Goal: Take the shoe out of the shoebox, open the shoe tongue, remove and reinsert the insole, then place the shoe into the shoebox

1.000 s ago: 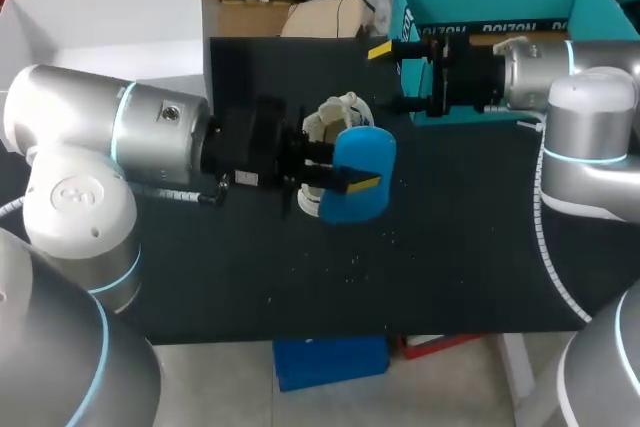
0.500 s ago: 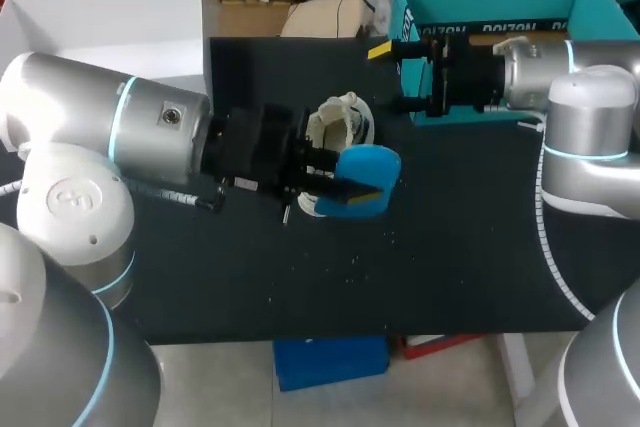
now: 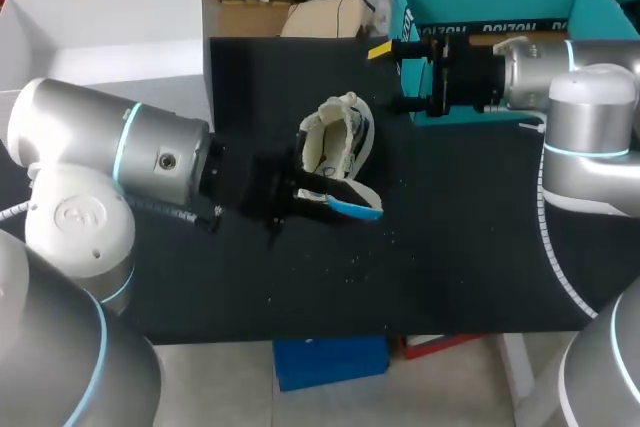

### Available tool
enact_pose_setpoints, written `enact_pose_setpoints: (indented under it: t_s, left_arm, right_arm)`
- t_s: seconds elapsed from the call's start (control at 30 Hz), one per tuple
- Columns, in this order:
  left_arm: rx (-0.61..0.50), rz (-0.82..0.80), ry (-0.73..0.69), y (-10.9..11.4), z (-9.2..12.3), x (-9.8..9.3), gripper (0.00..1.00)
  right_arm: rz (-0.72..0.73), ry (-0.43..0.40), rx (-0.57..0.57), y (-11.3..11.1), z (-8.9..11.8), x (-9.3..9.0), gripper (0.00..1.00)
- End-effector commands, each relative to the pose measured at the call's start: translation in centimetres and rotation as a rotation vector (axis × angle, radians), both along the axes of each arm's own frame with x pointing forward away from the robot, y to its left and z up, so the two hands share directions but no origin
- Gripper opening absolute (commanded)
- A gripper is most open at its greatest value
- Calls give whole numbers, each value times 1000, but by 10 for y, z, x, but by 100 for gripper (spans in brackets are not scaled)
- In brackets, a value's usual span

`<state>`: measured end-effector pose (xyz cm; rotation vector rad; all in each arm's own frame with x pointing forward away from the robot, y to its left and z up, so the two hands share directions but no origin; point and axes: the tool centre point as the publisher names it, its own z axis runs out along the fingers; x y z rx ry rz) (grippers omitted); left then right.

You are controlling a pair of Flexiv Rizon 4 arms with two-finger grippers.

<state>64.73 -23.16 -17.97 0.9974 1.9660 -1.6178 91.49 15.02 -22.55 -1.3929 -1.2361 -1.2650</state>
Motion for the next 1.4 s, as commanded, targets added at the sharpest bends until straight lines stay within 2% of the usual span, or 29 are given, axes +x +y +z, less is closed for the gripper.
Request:
enact_pose_setpoints:
  t_s: [0.03,0.27,0.3,0.4,0.43,0.5,0.57,0.63,1.23,1.27,1.3,1.37,1.4]
  left_arm:
    - [-6,-7,-5,3,-1,2,0]
    - [-6,-7,-5,3,-1,2,0]
    - [-44,-33,-129,0,-2,-1,0]
    - [-139,9,-320,2,-17,1,0]
    - [-122,40,-350,4,-23,5,0]
    - [-210,50,-411,13,-36,13,0]
    - [-235,70,-470,21,-49,24,0]
    - [-217,67,-532,26,-61,39,0]
    - [-217,67,-532,26,-61,39,0]
    - [-205,60,-638,24,-61,41,0]
    - [-247,55,-667,22,-62,42,0]
    - [-219,42,-828,21,-64,47,0]
    - [-252,36,-846,22,-65,50,0]
  right_arm:
    - [-4,-1,0,2,-1,0,100]
    - [-4,-1,0,2,-1,0,100]
    - [-4,-1,0,2,-1,0,100]
    - [-4,-1,0,2,-1,0,100]
    - [-4,-1,0,2,-1,0,100]
    - [-4,-1,0,2,-1,0,100]
    - [-4,-1,0,2,-1,0,100]
    - [-4,-1,0,2,-1,0,100]
    - [-4,-1,0,2,-1,0,100]
    - [-4,-1,0,2,-1,0,100]
    - [-4,-1,0,2,-1,0,100]
    - [-4,-1,0,2,-1,0,100]
    - [-4,-1,0,2,-1,0,100]
